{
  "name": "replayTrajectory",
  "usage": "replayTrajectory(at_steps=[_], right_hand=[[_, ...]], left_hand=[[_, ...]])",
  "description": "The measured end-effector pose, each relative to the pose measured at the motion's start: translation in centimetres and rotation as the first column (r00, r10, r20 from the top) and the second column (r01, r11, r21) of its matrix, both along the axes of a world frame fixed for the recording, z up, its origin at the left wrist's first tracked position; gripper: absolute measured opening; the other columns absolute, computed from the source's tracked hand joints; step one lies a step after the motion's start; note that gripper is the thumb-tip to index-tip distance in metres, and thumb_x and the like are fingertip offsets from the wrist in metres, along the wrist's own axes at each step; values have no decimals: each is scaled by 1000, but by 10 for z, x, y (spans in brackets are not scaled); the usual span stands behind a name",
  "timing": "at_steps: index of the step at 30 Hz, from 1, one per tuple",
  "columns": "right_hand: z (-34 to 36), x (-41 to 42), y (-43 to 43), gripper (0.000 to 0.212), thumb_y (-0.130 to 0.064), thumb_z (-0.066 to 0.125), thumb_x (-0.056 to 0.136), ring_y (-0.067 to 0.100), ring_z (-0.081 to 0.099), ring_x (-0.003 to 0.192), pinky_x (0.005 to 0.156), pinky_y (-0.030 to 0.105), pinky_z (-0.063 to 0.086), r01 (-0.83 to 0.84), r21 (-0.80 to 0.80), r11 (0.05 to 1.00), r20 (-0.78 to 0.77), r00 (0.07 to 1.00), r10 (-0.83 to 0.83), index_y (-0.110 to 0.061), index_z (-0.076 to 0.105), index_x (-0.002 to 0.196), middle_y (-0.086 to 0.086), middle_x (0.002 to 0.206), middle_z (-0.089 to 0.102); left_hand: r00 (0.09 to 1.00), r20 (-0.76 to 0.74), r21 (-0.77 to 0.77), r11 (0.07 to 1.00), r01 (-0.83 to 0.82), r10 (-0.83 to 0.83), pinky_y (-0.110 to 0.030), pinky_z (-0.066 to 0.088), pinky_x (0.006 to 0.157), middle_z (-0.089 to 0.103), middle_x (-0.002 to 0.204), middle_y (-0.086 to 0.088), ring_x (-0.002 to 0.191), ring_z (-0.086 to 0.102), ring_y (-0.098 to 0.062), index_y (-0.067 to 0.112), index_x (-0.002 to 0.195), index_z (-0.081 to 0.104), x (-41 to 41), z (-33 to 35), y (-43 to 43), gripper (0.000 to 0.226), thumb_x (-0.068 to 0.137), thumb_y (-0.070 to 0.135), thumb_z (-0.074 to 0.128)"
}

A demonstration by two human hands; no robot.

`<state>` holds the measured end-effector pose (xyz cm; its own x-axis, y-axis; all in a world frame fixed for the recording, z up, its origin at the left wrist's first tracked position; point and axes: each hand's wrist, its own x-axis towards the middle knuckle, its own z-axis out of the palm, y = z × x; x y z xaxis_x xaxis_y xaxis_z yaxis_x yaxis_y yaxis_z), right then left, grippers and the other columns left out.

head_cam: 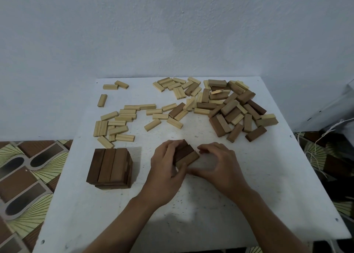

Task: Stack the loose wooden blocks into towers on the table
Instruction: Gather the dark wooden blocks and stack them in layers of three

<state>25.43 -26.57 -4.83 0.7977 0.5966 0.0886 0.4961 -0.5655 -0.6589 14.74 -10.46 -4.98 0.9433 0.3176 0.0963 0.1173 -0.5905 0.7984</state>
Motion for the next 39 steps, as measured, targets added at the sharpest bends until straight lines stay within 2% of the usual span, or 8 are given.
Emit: replayTrajectory(at_steps=[5,10,15,18,21,24,27,39], right_hand=[[3,7,-9,67,-74,69,71,-1,57,104,95,45,49,-38,75,996,-86,995,44,-32,64,124,-25,105,61],[-3,5,-5,39,-43,66,93,2,53,115,102,40,47,21,88,996,7,1000,-21,-24,64,126,-14,120,61],[-9,-6,-7,65,-62,44,95,-4,31,135,116,27,23,-92,-45,995,64,993,94,-23,48,147,-11,146,48],[-15,-4,-13,75,-68,27,98,-4,7,149,120,19,3,-113,-166,980,73,989,126,-24,25,158,-14,162,21],[-15,-1,-12,80,-72,9,96,-3,-17,149,122,25,-10,-176,-289,941,52,979,199,-24,2,160,-13,165,-6],[-16,-3,-8,83,-74,-10,92,5,-24,149,125,39,-10,-209,-425,881,98,957,275,-24,-9,158,-8,166,-16],[-22,-3,-7,83,-72,-10,94,14,-20,152,125,46,-5,-201,-463,863,155,940,303,-21,-5,160,-7,167,-11],[-27,-5,-5,78,-66,-5,99,18,-8,155,125,49,2,-163,-444,881,193,943,271,-20,10,160,-7,168,5]], left_hand=[[1000,-23,43,999,20,-19,-17,31,107,39,137,18,129,31,1,34,145,36,-4,-3,1,70,86,22,73],[994,-97,96,994,58,-48,-38,27,115,36,137,21,136,29,-7,32,146,35,3,-1,2,74,81,19,67],[984,-130,116,984,134,-119,-47,18,122,31,157,11,149,18,-10,29,154,27,3,-3,8,77,84,25,59],[987,-138,167,980,105,-82,-34,7,126,8,168,3,154,0,-11,22,161,8,-8,-7,6,82,97,29,59],[984,-179,368,929,46,22,-23,-10,119,-8,168,0,153,-18,-10,14,161,-2,-20,-14,-1,79,103,53,35],[977,-198,481,877,24,82,-28,-6,120,-4,169,-7,155,-15,-15,8,161,4,-22,-20,-6,79,103,59,19],[972,-201,526,850,1,124,-34,4,122,8,168,-12,156,-3,-19,4,159,14,-18,-24,-8,76,105,57,12],[968,-195,620,785,-3,158,-41,32,114,33,161,-12,151,27,-24,2,153,35,-15,-28,-6,68,107,50,20]])
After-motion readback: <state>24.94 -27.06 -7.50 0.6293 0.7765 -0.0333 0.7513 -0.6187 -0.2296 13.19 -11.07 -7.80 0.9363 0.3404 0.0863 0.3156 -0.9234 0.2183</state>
